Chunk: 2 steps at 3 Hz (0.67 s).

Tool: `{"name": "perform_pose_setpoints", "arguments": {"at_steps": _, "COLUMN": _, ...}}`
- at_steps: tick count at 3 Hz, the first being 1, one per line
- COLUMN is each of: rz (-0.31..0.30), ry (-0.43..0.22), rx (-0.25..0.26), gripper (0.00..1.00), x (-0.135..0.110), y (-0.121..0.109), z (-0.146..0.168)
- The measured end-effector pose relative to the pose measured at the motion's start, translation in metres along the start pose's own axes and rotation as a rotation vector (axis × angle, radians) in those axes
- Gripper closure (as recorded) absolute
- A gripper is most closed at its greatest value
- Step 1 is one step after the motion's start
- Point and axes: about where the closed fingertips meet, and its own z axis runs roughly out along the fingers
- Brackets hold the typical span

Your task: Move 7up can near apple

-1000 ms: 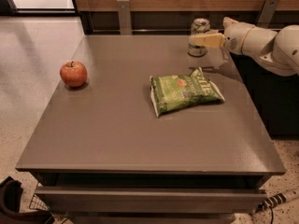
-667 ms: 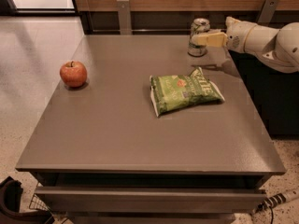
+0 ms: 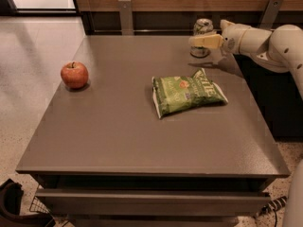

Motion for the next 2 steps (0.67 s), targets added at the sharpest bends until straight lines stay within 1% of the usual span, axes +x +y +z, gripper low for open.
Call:
{"name": "perform_pose_setpoints", "arguments": {"at_steps": 1, "rz": 0.024, "ry": -0.033, "rx": -0.040, "gripper": 0.21, "x": 0.0066, "y": 0.0095, "z": 0.0222}}
{"name": "perform_pose_setpoints", "arguments": {"at_steps": 2, "rz": 0.023, "ry": -0.031, "rx": -0.042, "gripper": 0.44, "x": 0.0064, "y": 0.0109, "z": 0.0236}}
